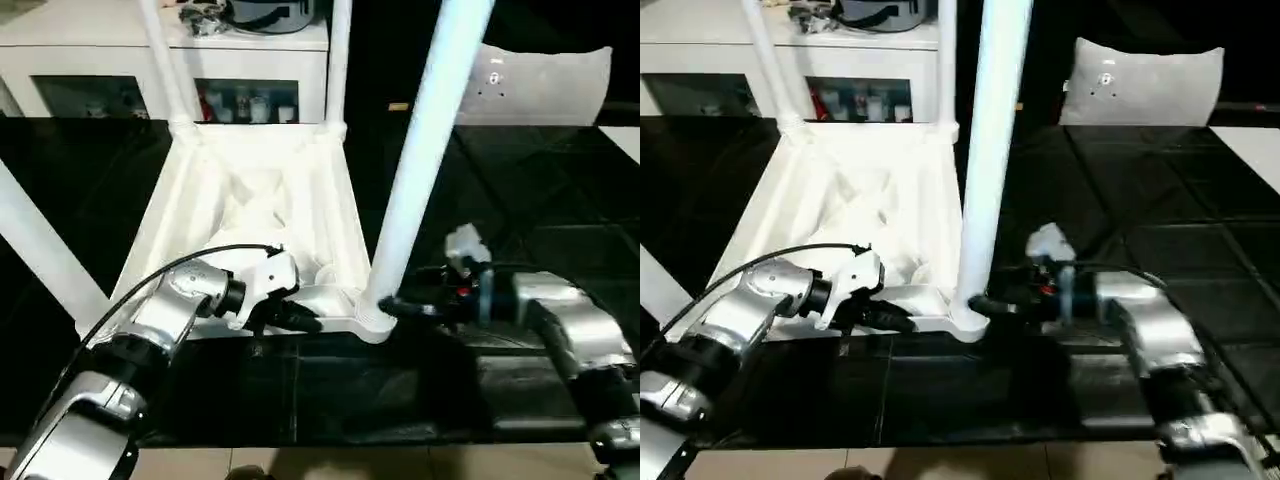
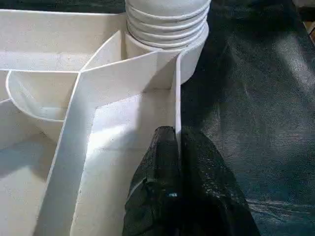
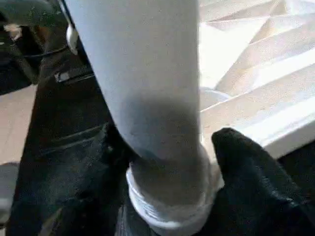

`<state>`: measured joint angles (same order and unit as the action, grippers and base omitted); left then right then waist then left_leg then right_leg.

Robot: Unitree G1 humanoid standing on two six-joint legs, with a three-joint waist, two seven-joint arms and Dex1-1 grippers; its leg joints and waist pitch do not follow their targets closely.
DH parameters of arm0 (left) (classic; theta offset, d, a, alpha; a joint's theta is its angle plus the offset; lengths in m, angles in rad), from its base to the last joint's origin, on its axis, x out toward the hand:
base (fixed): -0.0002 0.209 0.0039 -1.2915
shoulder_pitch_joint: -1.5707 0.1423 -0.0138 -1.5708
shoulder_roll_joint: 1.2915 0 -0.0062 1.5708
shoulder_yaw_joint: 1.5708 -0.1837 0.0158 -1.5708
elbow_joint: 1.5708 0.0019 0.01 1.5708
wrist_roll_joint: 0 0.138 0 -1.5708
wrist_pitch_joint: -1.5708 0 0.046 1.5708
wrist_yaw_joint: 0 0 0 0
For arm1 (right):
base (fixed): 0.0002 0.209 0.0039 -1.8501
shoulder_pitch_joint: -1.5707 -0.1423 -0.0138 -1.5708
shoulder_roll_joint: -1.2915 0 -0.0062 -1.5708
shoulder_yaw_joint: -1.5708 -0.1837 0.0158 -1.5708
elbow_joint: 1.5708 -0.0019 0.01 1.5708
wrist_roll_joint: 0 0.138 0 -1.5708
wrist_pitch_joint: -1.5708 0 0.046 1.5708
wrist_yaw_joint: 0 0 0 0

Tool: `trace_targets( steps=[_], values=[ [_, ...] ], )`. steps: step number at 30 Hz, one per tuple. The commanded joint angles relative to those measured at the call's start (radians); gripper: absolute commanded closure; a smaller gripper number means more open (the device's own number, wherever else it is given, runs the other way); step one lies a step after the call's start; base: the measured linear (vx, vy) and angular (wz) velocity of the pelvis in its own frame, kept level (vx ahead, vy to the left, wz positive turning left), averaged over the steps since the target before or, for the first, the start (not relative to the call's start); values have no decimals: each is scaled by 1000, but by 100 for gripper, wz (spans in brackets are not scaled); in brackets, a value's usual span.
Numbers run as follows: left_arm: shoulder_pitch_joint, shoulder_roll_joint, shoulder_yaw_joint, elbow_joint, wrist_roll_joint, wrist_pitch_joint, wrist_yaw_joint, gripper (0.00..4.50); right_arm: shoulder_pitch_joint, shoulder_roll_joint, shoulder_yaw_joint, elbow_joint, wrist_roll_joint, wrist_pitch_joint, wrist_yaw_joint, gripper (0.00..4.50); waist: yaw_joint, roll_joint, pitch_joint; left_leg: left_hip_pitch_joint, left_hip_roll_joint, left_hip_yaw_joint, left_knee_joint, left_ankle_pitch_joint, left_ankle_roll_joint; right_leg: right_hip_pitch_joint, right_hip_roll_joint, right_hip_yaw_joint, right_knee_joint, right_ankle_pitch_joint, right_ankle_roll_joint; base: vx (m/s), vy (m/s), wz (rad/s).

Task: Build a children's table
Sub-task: Rotate leg to tighten

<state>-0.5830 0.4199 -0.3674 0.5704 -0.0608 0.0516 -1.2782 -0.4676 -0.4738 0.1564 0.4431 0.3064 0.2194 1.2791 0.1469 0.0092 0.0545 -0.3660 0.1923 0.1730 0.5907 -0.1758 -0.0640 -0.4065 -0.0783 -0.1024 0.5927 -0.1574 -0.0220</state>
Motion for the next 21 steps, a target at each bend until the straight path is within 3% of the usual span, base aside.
trace_targets(
  steps=[1, 2, 3, 5, 10, 15, 19, 20, 21],
  values=[
    [25, -12, -12, -36, 2, 18, -6, 450, -24, -1, 7, 15, -13, -19, 17, 185, 2, -14, -68, 9, 46, -10, -68, -222, 45, 52, -85, 51, -74, -360, -173, 0, 0, 0],
    [26, -12, -12, -38, 2, 20, -6, 450, -26, -1, 8, 17, -14, -21, 18, 198, 2, -15, -68, 10, 45, -10, -68, -225, 43, 53, -85, 53, -75, -371, -167, 0, 0, 0],
    [29, -12, -13, -44, 6, 25, -3, 450, -36, 5, 14, 31, -22, -32, 21, 204, 4, -7, -68, 11, 46, -12, -69, -229, 40, 52, -86, 53, -74, -375, -164, 0, 0, 0],
    [29, -11, -15, -40, 11, 23, -1, 450, -46, 14, 19, 41, -26, -39, 17, 209, 2, -11, -68, 10, 44, -11, -69, -238, 38, 53, -84, 52, -78, -388, -159, 0, 0, 0],
    [29, -16, -10, -47, 12, 39, 14, 450, -51, 27, 18, 37, -18, -27, 32, 241, 1, -9, -66, 13, 44, -13, -71, -260, 32, 51, -84, 52, -82, -426, -145, 0, 0, 0],
    [31, -41, 21, -71, 3, 114, 74, 450, 0, 33, 4, -54, 39, 61, 32, 253, 2, -16, -68, 11, 45, -12, -70, -224, 41, 54, -83, 55, -76, -379, -153, 0, 0, 0],
    [22, -67, 40, -77, 15, 176, 148, 450, 20, 49, 3, -94, 13, 105, -47, 253, 2, -15, -67, 11, 43, -11, -70, -228, 37, 52, -82, 54, -78, -387, -155, 0, 0, 0],
    [8, -110, 64, -100, 12, 250, 231, 450, 24, 99, -14, -111, -24, 152, -205, 253, 0, -12, -64, 11, 43, -11, -71, -241, 28, 51, -82, 54, -82, -416, -143, 0, 0, 0],
    [8, -110, 64, -100, 12, 250, 231, 450, 24, 99, -14, -111, -24, 152, -205, 253, -3, -12, -62, 13, 43, -13, -73, -246, 21, 49, -81, 54, -83, -430, -140, 0, 0, 0]
  ],
)
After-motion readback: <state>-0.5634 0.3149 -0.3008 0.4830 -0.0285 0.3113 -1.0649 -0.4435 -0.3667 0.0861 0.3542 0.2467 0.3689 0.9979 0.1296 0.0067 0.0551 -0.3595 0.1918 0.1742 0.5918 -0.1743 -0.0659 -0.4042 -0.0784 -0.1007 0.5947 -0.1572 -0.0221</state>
